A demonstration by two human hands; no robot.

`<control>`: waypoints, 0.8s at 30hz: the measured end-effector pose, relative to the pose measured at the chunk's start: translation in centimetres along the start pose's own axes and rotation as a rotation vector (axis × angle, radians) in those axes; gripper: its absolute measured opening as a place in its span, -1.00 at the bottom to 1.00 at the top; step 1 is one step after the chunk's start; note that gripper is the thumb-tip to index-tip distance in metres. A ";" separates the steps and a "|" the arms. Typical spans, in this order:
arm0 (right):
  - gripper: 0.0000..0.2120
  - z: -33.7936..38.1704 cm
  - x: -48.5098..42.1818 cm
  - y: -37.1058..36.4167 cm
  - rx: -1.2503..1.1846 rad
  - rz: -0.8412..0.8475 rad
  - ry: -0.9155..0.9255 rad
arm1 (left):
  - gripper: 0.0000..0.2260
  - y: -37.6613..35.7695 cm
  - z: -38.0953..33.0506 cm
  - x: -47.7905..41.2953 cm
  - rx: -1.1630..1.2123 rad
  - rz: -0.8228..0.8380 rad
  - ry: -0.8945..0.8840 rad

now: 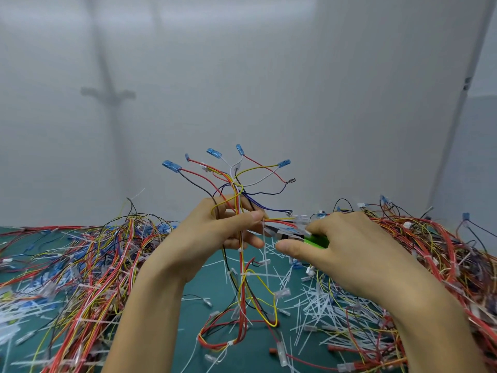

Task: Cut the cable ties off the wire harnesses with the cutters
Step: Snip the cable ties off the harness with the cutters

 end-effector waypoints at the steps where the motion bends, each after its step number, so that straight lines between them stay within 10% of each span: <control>1: -0.28 0.0 0.0 0.0 0.004 0.002 0.000 | -0.82 0.0 0.0 0.0 0.000 0.002 -0.001; 24: -0.26 -0.2 -0.2 0.1 0.033 -0.032 -0.023 | -0.88 -0.3 0.0 0.0 -0.010 0.036 -0.011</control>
Point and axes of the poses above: each hand's wrist, its own x-axis away from the middle knuckle, its own y-axis out of the back of the hand, z = x × y, the point moved 4 cm from there along -x, towards the middle knuckle, and after that the axes turned 9 degrees about x, right-handed, at the moved point
